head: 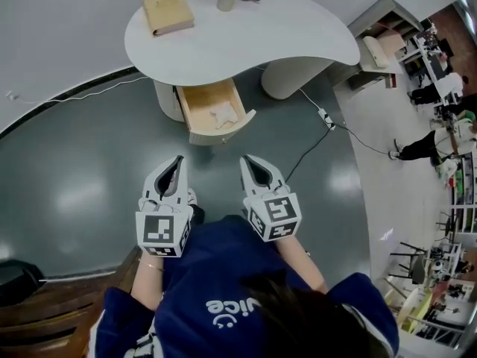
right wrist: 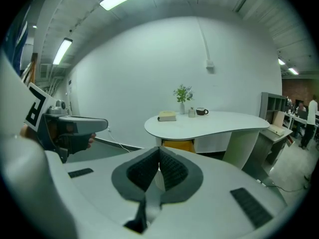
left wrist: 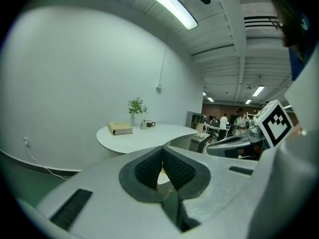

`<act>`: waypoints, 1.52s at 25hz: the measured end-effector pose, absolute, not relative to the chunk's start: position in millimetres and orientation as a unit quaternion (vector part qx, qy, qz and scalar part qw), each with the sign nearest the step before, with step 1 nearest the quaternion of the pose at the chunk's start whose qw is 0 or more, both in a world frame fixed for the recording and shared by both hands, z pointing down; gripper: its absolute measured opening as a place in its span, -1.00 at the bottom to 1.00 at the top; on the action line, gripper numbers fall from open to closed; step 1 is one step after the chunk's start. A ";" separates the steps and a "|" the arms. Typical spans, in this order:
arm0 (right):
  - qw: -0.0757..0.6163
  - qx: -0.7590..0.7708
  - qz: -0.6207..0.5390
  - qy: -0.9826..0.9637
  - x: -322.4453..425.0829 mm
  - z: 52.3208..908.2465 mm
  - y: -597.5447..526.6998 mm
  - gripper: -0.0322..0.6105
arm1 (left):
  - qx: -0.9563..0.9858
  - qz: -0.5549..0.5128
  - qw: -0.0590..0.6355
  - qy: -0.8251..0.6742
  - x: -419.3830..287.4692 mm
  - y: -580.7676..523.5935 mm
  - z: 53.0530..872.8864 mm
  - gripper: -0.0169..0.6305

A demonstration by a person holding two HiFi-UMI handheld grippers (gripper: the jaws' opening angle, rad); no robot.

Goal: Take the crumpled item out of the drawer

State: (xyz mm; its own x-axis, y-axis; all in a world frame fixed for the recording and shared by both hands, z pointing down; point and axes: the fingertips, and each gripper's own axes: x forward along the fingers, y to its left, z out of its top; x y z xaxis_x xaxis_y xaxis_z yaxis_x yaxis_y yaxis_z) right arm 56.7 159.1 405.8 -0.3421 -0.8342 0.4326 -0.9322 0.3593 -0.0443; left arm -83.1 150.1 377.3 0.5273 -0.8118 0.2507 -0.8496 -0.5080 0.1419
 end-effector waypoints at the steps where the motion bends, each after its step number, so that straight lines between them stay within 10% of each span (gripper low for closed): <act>1: 0.171 0.550 0.141 -0.805 54.2 405.9 154.4 -0.88 | 0.869 0.076 0.123 -0.474 -82.8 145.0 377.8 -0.93; 38: 0.189 0.441 0.232 -0.846 124.4 449.6 -49.8 -0.88 | 0.833 0.112 0.158 -0.517 -14.4 -25.5 391.1 -0.93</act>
